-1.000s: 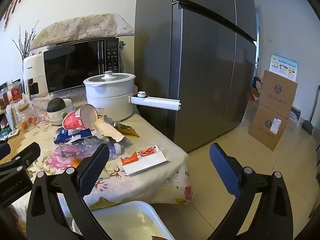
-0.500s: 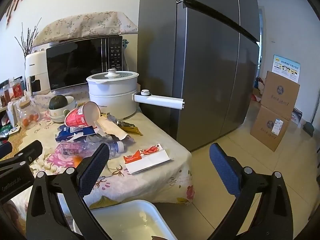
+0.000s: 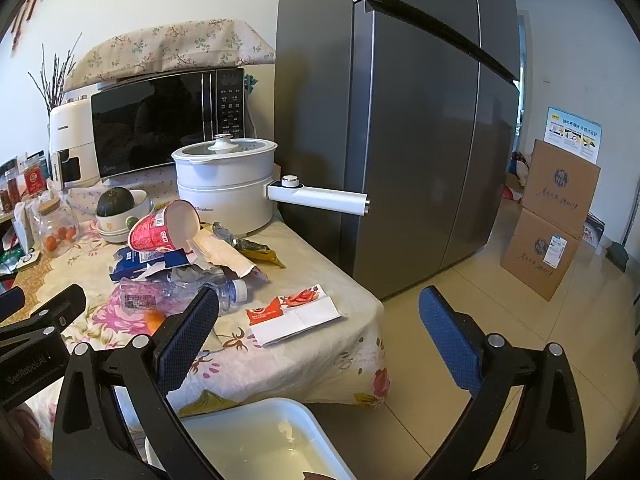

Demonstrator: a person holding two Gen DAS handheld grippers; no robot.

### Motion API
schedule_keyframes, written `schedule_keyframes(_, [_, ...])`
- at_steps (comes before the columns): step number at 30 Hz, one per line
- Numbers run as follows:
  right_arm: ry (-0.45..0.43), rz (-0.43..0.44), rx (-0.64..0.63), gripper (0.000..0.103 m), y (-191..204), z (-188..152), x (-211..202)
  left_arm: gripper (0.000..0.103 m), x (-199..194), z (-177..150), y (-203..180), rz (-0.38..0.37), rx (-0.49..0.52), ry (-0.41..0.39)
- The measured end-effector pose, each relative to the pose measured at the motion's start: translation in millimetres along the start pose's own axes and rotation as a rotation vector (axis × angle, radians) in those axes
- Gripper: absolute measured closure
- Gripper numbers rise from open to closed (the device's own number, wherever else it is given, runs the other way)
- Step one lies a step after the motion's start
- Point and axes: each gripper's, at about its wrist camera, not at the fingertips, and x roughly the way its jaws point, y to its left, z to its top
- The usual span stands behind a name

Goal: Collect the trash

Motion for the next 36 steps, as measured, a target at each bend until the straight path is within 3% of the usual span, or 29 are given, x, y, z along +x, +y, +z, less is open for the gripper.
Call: schedule_keyframes(36, [0.004, 0.002, -0.005, 0.007, 1.6, -0.7, 1.6, 0.007, 5.6, -3.9, 1.8, 0.012, 0.0, 0.022])
